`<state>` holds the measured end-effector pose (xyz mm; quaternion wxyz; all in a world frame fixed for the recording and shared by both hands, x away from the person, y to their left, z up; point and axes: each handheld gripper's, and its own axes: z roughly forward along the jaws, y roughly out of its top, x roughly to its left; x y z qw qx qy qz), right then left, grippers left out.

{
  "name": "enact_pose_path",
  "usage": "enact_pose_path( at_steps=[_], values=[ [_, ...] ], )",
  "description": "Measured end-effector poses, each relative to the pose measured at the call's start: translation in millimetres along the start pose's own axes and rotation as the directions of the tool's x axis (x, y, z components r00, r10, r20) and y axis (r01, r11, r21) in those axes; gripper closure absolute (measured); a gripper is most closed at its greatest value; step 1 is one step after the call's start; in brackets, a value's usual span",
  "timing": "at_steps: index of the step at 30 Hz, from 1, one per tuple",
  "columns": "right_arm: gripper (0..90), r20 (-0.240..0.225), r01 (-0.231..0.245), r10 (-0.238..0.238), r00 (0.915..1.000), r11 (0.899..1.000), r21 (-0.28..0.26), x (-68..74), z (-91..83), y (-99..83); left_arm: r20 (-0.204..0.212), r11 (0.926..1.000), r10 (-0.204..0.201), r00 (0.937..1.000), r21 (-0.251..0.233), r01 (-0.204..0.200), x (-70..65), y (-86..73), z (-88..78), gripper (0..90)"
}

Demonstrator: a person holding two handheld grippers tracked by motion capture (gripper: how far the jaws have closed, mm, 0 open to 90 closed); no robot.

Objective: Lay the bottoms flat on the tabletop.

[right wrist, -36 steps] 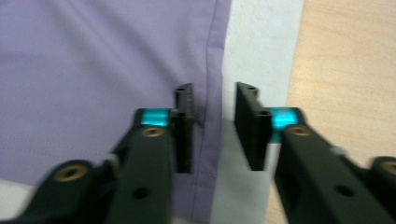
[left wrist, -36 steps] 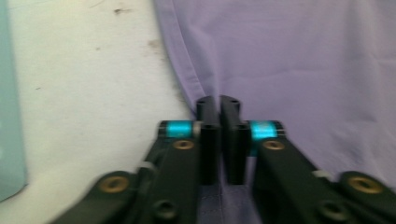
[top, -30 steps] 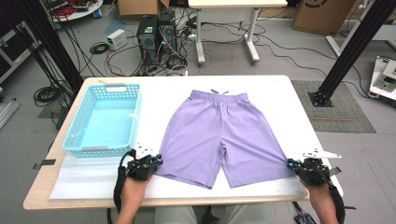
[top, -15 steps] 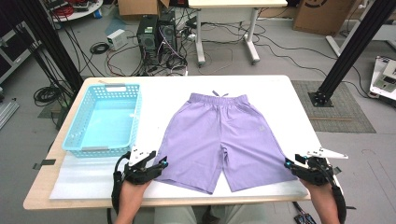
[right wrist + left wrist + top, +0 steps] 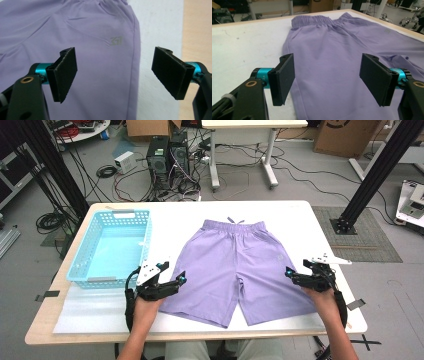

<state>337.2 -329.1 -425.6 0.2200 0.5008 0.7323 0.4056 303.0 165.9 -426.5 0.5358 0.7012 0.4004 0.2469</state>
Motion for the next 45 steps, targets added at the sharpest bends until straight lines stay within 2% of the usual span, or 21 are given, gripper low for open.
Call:
enact_pose_path(
  at_steps=[3, 6, 8, 11, 14, 15, 17, 18, 21, 24, 26, 28, 29, 32, 35, 36, 37, 42, 45],
  values=[
    [20.7, -0.018, 0.009, -0.009, 0.9998, 1.000, -0.007, 4.9, 7.8, 6.1, 0.001, 0.9999, -0.007, 1.0000, 0.010, 0.007, 0.6, 2.9, 2.4, 28.1],
    [20.8, -0.048, 0.037, -0.037, 0.9982, 0.999, -0.015, 12.5, 16.3, 17.0, 0.007, 1.0000, -0.008, 0.9999, -0.003, 0.008, 0.4, 8.0, 6.7, 27.8],
    [20.8, -0.055, 0.045, -0.046, 0.9974, 0.999, -0.013, 16.0, 25.7, 26.2, -0.004, 0.9999, -0.002, 1.0000, 0.014, 0.003, 1.8, 11.6, 11.8, 27.9],
    [20.8, -0.062, 0.069, -0.069, 0.9957, 0.998, 0.010, 20.3, 44.9, 42.1, -0.013, 0.9999, -0.012, 0.9998, 0.012, 0.012, 4.8, 15.9, 16.6, 27.8],
    [20.9, -0.067, 0.081, -0.080, 0.9945, 0.997, 0.019, 24.8, 62.3, 53.9, -0.014, 0.9994, -0.014, 0.9998, 0.032, 0.015, 8.1, 19.0, 19.3, 27.8],
    [20.8, -0.065, 0.089, -0.087, 0.9941, 0.996, 0.029, 26.2, 66.4, 56.0, -0.018, 0.9996, -0.018, 0.9997, 0.023, 0.019, 7.8, 20.1, 19.0, 27.9],
    [20.8, -0.053, 0.108, -0.104, 0.9931, 0.992, 0.064, 30.1, 74.8, 60.5, -0.017, 0.9993, -0.003, 0.9998, 0.036, 0.004, 6.5, 22.5, 19.4, 27.9],
    [20.9, -0.053, 0.108, -0.104, 0.9931, 0.992, 0.068, 31.6, 76.1, 62.0, -0.020, 0.9993, 0.005, 0.9998, 0.036, -0.005, 5.6, 23.6, 20.0, 27.9],
    [20.9, -0.078, 0.109, -0.106, 0.9913, 0.993, 0.033, 33.1, 81.6, 67.1, -0.033, 0.9991, 0.006, 0.9994, 0.041, -0.005, 4.7, 24.8, 23.7, 28.2],
    [21.4, -0.093, 0.091, -0.086, 0.9920, 0.995, 0.050, 30.1, 96.4, 74.8, -0.033, 0.9976, 0.003, 0.9994, 0.069, -0.001, 6.9, 26.0, 32.6, 28.3],
    [25.6, -0.097, 0.063, -0.057, 0.9937, 0.996, 0.063, 26.8, 114.4, 81.3, -0.027, 0.9974, 0.001, 0.9996, 0.071, 0.001, 7.7, 25.9, 36.6, 28.3],
    [26.4, -0.124, 0.057, -0.048, 0.9912, 0.995, 0.077, 25.9, 132.5, 86.7, -0.027, 0.9964, 0.017, 0.9995, 0.083, -0.015, 6.9, 25.3, 40.5, 28.7],
    [27.6, -0.133, 0.060, -0.049, 0.9900, 0.995, 0.084, 26.3, 141.5, 89.2, -0.027, 0.9965, 0.013, 0.9996, 0.083, -0.011, 6.6, 24.9, 41.9, 28.8],
    [35.4, -0.128, 0.091, -0.076, 0.9889, 0.988, 0.123, 32.3, 166.3, 97.1, -0.022, 0.9965, 0.002, 0.9998, 0.084, 0.000, 9.7, 24.4, 44.8, 29.5],
    [41.9, -0.109, 0.125, -0.106, 0.9884, 0.975, 0.183, 38.3, 187.9, 106.2, -0.030, 0.9963, -0.012, 0.9995, 0.085, 0.014, 13.9, 23.7, 45.3, 30.3],
    [42.3, -0.096, 0.119, -0.101, 0.9903, 0.972, 0.202, 39.9, 193.6, 109.6, -0.034, 0.9963, -0.014, 0.9993, 0.084, 0.017, 14.9, 23.6, 45.3, 30.4],
    [42.6, -0.092, 0.115, -0.099, 0.9909, 0.973, 0.200, 40.5, 198.1, 112.5, -0.033, 0.9962, -0.016, 0.9993, 0.085, 0.019, 15.6, 23.5, 45.2, 30.4],
    [46.8, -0.045, 0.097, -0.090, 0.9950, 0.972, 0.214, 40.7, 211.7, 124.4, -0.052, 0.9945, -0.016, 0.9985, 0.103, 0.021, 18.2, 22.6, 44.4, 30.6],
    [47.8, -0.006, 0.117, -0.118, 0.9930, 0.969, 0.219, 44.4, 212.4, 124.1, -0.061, 0.9929, -0.006, 0.9981, 0.118, 0.013, 18.2, 22.3, 42.9, 30.6]
  ],
)
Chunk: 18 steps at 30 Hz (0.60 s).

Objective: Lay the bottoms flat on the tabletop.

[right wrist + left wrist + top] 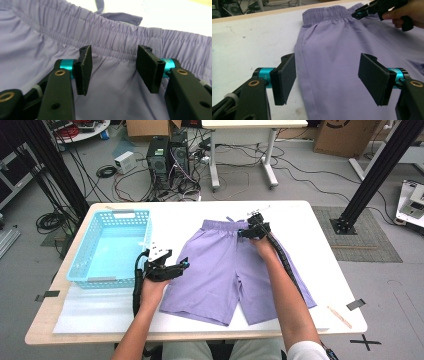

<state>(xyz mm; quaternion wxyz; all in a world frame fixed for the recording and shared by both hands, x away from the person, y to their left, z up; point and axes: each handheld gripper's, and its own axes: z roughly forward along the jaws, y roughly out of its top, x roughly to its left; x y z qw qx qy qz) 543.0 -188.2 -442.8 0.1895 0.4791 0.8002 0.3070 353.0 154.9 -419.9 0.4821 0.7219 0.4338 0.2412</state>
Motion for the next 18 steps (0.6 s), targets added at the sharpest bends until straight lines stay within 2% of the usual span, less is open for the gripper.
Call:
enact_pose_path(
  at_steps=[2, 4, 6, 9, 11, 13, 16, 18],
  values=[
    [46.6, 0.012, -0.006, 0.006, 0.9999, 1.000, 0.000, 1.6, -3.1, 1.3, -0.005, 1.0000, 0.007, 1.0000, -0.003, -0.007, -1.5, -0.2, -1.7, 30.6],
    [46.6, -0.020, -0.017, 0.016, 0.9997, 0.998, -0.055, 4.8, -9.9, 4.9, -0.006, 0.9998, 0.020, 0.9998, -0.002, -0.020, -2.2, -0.7, -4.1, 30.6],
    [49.5, -0.067, -0.012, 0.005, 0.9977, 0.994, -0.113, 12.8, -13.6, 9.4, -0.003, 0.9998, 0.019, 0.9998, -0.001, -0.019, -2.8, -2.4, -4.7, 30.6],
    [56.3, -0.194, 0.012, -0.037, 0.9803, 0.992, -0.126, 31.2, -7.8, 19.9, 0.006, 0.9998, 0.020, 0.9998, 0.006, -0.020, -4.0, -5.6, -4.1, 30.6],
    [58.4, -0.233, 0.029, -0.056, 0.9708, 0.993, -0.116, 43.5, 0.9, 25.2, 0.013, 0.9995, 0.027, 0.9996, 0.014, -0.027, -5.6, -7.0, -3.4, 30.6],
    [58.7, -0.228, 0.061, -0.078, 0.9704, 0.995, -0.081, 54.4, 12.6, 30.3, 0.010, 0.9992, 0.036, 0.9993, 0.019, -0.036, -7.3, -7.9, -2.9, 30.6],
    [59.7, -0.181, 0.094, -0.099, 0.9784, 0.995, -0.037, 64.2, 28.1, 37.0, 0.009, 0.9995, 0.029, 0.9996, 0.015, -0.029, -8.8, -8.4, -2.6, 30.6],
    [60.1, -0.135, 0.112, -0.115, 0.9841, 0.993, -0.034, 68.9, 33.6, 40.8, 0.008, 0.9996, 0.024, 0.9997, 0.018, -0.024, -8.6, -8.5, -3.1, 30.6]
  ],
)
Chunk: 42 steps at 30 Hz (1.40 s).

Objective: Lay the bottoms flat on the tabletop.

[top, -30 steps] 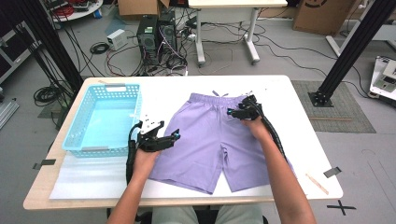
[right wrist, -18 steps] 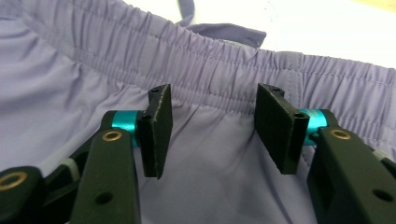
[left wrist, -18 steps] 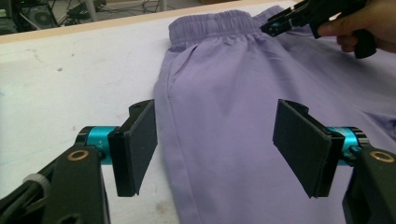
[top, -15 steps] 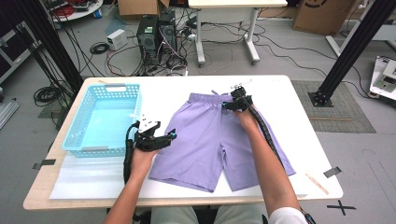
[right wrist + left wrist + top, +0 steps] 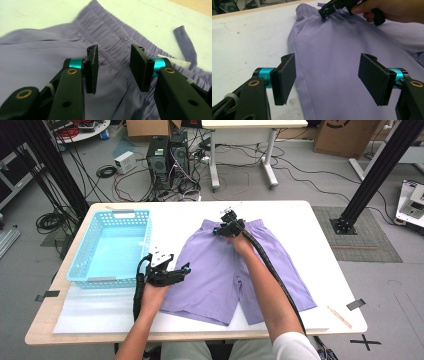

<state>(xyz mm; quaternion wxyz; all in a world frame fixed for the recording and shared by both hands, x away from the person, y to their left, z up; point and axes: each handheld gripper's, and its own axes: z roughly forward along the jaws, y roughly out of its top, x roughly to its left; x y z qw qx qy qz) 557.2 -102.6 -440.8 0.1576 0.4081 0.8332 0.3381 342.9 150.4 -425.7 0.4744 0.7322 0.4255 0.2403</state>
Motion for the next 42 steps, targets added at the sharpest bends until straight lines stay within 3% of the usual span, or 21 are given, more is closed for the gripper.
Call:
enact_pose_path(
  at_steps=[2, 5, 7, 9, 12, 15, 17, 20, 21, 23, 27, 34, 37, 40, 42],
  values=[
    [57.7, 0.027, 0.017, -0.017, 0.9995, 1.000, -0.002, 3.4, 2.6, 1.5, -0.003, 1.0000, -0.003, 1.0000, 0.003, 0.003, 1.0, -0.2, -0.4, 30.6],
    [52.2, -0.019, -0.010, 0.010, 0.9998, 1.000, -0.008, -0.8, -5.5, 0.7, -0.004, 0.9999, -0.010, 0.9999, 0.002, 0.010, 2.6, -1.8, -1.0, 30.6],
    [52.2, -0.035, -0.046, 0.044, 0.9984, 0.997, -0.059, -9.4, -17.5, -4.4, -0.004, 0.9999, -0.014, 0.9999, 0.006, 0.014, 3.3, -4.2, -0.9, 30.6],
    [53.3, -0.021, -0.085, 0.083, 0.9963, 0.992, -0.092, -26.6, -35.0, -14.4, -0.001, 0.9998, -0.018, 0.9998, 0.007, 0.018, 2.8, -6.0, -1.4, 30.6],
    [57.1, 0.038, -0.092, 0.096, 0.9947, 0.992, -0.090, -50.8, -53.9, -30.2, 0.000, 0.9998, -0.017, 0.9998, 0.007, 0.017, 3.9, -6.9, -3.9, 30.6],
    [64.7, 0.119, -0.108, 0.114, 0.9863, 0.992, -0.058, -75.0, -70.1, -48.5, -0.006, 0.9996, -0.029, 0.9996, -0.005, 0.029, 6.0, -7.2, -5.7, 30.6],
    [73.9, 0.160, -0.103, 0.105, 0.9816, 0.994, -0.018, -83.9, -72.5, -57.0, -0.007, 0.9994, -0.034, 0.9994, -0.009, 0.034, 7.5, -7.8, -6.8, 30.6],
    [72.4, 0.200, -0.120, 0.112, 0.9734, 0.993, 0.025, -92.0, -65.4, -67.1, -0.007, 0.9993, -0.037, 0.9993, -0.010, 0.037, 8.4, -8.2, -7.7, 30.6],
    [71.2, 0.192, -0.140, 0.138, 0.9717, 0.990, -0.003, -94.0, -65.3, -69.5, -0.004, 0.9992, -0.038, 0.9993, -0.016, 0.038, 8.3, -8.2, -7.9, 30.6],
    [68.4, 0.178, -0.169, 0.169, 0.9695, 0.986, -0.017, -95.2, -67.4, -70.9, 0.001, 0.9992, -0.032, 0.9995, -0.023, 0.032, 8.4, -7.8, -8.7, 30.6],
    [65.0, 0.141, -0.131, 0.138, 0.9803, 0.990, -0.056, -89.8, -86.7, -74.7, 0.007, 0.9991, -0.021, 0.9997, -0.036, 0.022, 6.8, -7.6, -10.7, 30.6],
    [53.8, 0.091, -0.124, 0.135, 0.9866, 0.985, -0.121, -84.1, -130.4, -102.4, 0.005, 0.9976, -0.026, 0.9996, -0.064, 0.026, 1.5, -13.5, -19.7, 30.6],
    [44.6, 0.072, -0.125, 0.136, 0.9881, 0.983, -0.136, -80.9, -147.4, -116.8, 0.011, 0.9961, -0.048, 0.9988, -0.074, 0.048, 0.8, -17.8, -24.5, 29.5],
    [36.6, 0.058, -0.126, 0.138, 0.9887, 0.977, -0.172, -76.5, -163.4, -131.2, 0.010, 0.9955, -0.049, 0.9988, -0.080, 0.049, -2.2, -20.9, -28.9, 27.1],
    [27.6, 0.051, -0.125, 0.135, 0.9895, 0.978, -0.167, -73.2, -171.8, -138.2, 0.015, 0.9954, -0.044, 0.9989, -0.084, 0.045, -4.7, -22.1, -31.9, 25.4]
  ],
)
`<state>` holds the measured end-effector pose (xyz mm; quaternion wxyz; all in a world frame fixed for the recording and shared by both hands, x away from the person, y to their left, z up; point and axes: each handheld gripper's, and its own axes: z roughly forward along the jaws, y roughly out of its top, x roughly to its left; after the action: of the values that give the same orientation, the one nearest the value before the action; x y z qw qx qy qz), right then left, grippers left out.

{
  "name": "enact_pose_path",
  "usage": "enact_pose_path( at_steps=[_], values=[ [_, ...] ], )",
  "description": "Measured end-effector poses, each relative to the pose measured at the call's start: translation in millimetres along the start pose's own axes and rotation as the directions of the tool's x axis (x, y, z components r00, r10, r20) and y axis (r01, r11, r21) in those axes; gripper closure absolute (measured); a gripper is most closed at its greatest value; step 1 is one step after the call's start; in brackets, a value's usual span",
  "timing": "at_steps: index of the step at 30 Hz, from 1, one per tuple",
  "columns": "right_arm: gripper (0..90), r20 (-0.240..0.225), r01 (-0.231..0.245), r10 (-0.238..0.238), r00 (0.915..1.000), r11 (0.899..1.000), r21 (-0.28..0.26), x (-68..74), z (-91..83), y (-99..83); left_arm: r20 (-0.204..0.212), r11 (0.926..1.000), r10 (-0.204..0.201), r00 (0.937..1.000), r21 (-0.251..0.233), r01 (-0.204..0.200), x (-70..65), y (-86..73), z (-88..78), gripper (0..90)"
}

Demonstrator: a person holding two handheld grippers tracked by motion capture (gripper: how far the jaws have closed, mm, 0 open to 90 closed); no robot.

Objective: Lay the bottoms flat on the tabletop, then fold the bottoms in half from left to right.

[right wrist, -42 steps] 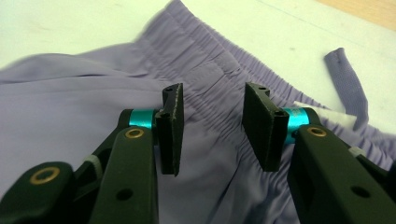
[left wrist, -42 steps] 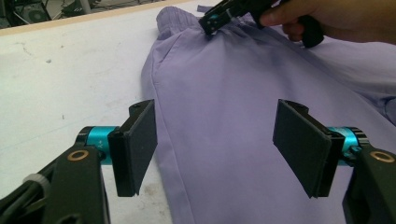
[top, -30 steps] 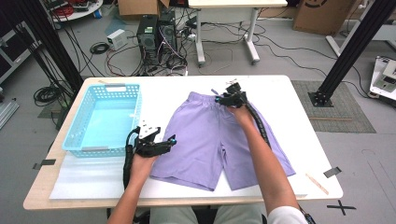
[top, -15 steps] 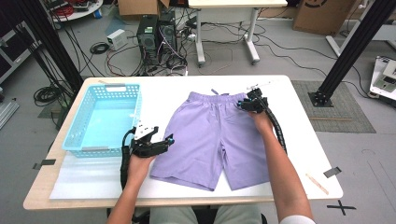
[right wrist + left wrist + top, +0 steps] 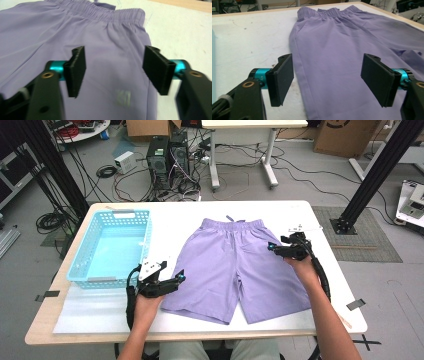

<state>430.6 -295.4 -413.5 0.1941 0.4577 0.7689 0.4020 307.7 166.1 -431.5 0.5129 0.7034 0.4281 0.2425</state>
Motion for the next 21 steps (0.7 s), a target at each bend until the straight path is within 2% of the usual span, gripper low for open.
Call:
enact_pose_path(
  at_steps=[1, 3, 5, 7, 10, 13, 19, 21],
  values=[
    [24.9, 0.004, -0.001, 0.001, 1.0000, 1.000, 0.008, 1.6, -4.7, -2.7, 0.003, 1.0000, -0.002, 1.0000, -0.009, 0.002, -1.9, -0.7, -1.4, 24.2],
    [21.1, 0.021, 0.014, -0.013, 0.9997, 1.000, -0.017, 4.7, -14.5, -9.9, 0.008, 0.9999, 0.000, 1.0000, -0.012, 0.000, -4.8, -1.6, -4.6, 23.7],
    [21.1, 0.018, 0.016, -0.016, 0.9997, 0.999, -0.033, 5.9, -21.8, -15.3, 0.016, 0.9999, 0.006, 0.9999, -0.010, -0.006, -7.0, -2.5, -6.3, 23.7],
    [21.1, 0.015, 0.023, -0.022, 0.9996, 0.999, -0.024, 6.8, -27.1, -18.6, 0.017, 0.9998, 0.019, 0.9997, -0.006, -0.019, -8.5, -3.1, -7.5, 23.7],
    [21.1, -0.001, 0.020, -0.020, 0.9998, 1.000, -0.022, 8.4, -31.2, -20.2, 0.013, 0.9998, 0.022, 0.9997, -0.004, -0.022, -8.0, -4.0, -9.9, 23.7],
    [21.1, -0.028, 0.034, -0.034, 0.9990, 0.999, -0.013, 9.5, -31.5, -18.6, 0.011, 1.0000, 0.002, 0.9999, -0.004, -0.002, -5.8, -5.8, -13.2, 23.7],
    [21.1, -0.043, 0.014, -0.016, 0.9990, 0.999, -0.041, 10.7, -34.7, -14.0, 0.011, 1.0000, 0.001, 0.9999, 0.002, -0.001, 0.6, -8.2, -17.6, 23.7],
    [21.1, -0.032, 0.018, -0.020, 0.9993, 0.998, -0.056, 12.9, -36.4, -13.4, 0.014, 1.0000, -0.004, 0.9999, -0.001, 0.004, 2.6, -8.6, -18.1, 23.7]
  ],
)
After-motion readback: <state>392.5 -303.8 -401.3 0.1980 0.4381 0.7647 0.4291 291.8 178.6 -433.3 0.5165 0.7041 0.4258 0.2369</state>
